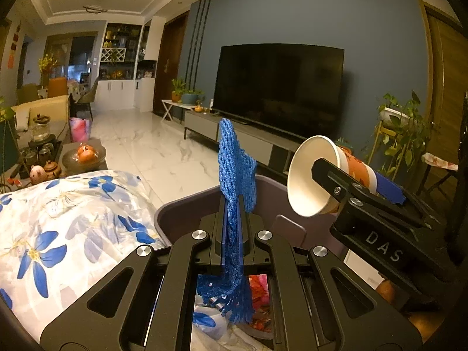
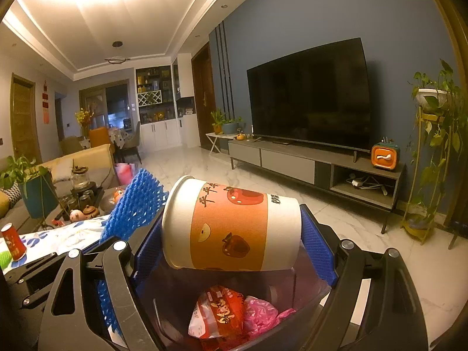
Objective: Collect trash
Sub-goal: 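Open the left tool to drop the net while the right tool releases the cup, then move both open tools back toward the green mesh sleeve and red can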
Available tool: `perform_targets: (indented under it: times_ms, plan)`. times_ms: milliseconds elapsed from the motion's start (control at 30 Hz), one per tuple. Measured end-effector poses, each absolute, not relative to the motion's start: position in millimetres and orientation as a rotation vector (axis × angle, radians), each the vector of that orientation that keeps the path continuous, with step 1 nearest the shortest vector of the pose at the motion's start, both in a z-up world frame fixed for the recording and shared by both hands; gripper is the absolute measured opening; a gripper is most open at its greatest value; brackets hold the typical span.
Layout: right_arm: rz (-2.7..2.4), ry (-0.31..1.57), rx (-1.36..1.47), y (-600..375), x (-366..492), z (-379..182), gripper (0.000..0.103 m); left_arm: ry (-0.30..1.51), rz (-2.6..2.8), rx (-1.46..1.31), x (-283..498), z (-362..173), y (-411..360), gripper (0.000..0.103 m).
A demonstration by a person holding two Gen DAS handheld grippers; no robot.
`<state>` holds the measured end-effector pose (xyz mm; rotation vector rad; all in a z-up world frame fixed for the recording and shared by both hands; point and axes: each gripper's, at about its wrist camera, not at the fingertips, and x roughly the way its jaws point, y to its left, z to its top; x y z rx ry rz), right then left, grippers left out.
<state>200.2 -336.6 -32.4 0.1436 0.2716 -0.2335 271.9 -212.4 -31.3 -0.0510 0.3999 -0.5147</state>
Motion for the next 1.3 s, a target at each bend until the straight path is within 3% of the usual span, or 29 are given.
perform_targets:
  times_ms: [167,200,267,300,333,433,733,1300]
  plan:
    - [-0.237,0.271,0.157,-337.6,204.5,-32.0,0.083,0.409,-0.529,-0.048,276.8,-36.3,-214.3,0.005]
    - [-0.238,0.273,0.161,-338.0,205.8,-32.3,0.083,0.418,-0.539,-0.048,278.4,-37.5,-214.7,0.011]
    - [-0.238,0.278,0.17,-340.0,208.0,-33.2,0.083,0.441,-0.536,-0.05,282.6,-42.0,-212.6,0.032]
    - [-0.239,0.281,0.175,-341.5,208.7,-34.7,0.083,0.441,-0.531,-0.057,283.3,-43.1,-211.6,0.05]
    - [-0.24,0.285,0.184,-342.6,209.9,-35.9,0.083,0.438,-0.515,-0.079,283.9,-44.3,-205.7,0.061]
    - [-0.242,0.294,0.194,-345.1,212.8,-37.9,0.083,0.431,-0.471,-0.13,284.9,-42.5,-189.0,0.074]
    - [-0.223,0.292,0.156,-330.7,214.6,-41.5,0.088,0.375,-0.333,-0.2,263.2,-28.7,-133.4,0.086]
    - [-0.083,0.265,0.151,-260.0,171.1,-22.4,0.089,0.362,0.106,-0.163,214.3,-21.3,22.6,0.088]
